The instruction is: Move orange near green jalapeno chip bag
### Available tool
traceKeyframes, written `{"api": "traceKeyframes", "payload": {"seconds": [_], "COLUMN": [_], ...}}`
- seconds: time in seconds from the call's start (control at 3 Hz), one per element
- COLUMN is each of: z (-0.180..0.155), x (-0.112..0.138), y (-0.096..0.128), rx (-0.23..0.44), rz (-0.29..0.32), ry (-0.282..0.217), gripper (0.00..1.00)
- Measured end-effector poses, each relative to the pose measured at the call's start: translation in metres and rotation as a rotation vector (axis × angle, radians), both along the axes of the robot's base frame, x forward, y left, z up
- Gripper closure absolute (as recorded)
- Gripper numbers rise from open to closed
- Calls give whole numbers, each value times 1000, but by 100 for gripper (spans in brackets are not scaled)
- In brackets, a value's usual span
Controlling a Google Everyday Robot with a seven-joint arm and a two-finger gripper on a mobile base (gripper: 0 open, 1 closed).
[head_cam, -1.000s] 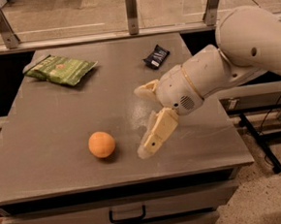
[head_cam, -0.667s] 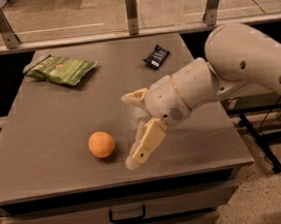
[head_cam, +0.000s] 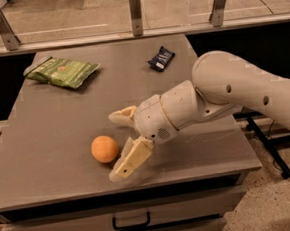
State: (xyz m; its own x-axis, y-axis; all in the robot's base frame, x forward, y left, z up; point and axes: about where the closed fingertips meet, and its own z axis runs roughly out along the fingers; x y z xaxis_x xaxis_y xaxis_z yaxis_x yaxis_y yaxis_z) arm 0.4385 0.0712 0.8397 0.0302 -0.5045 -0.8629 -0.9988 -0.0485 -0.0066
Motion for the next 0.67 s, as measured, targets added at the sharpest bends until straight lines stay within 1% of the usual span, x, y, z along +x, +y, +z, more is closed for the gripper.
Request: {"api": "traceKeyframes", "payload": {"seconds": [0.33,0.67], "z": [-4,-5], "x": [3,1], "y": [10,16], "rx": [33,68], "rz": [-2,-9], "ry": [-7,5], "gripper": [29,53]}}
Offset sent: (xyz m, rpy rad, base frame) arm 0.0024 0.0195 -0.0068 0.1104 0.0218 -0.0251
